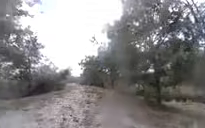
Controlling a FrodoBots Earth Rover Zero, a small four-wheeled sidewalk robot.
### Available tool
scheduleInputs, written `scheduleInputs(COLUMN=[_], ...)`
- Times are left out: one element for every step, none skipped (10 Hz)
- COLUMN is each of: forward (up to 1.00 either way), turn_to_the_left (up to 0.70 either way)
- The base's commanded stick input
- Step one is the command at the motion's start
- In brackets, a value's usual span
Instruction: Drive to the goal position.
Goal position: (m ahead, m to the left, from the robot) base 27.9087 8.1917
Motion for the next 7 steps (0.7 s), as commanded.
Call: scheduleInputs(forward=[0.85, 0.85, 0.85, 0.85, 0.85, 0.85, 0.85], turn_to_the_left=[0.00, 0.00, 0.00, 0.01, 0.34, 0.29, 0.00])
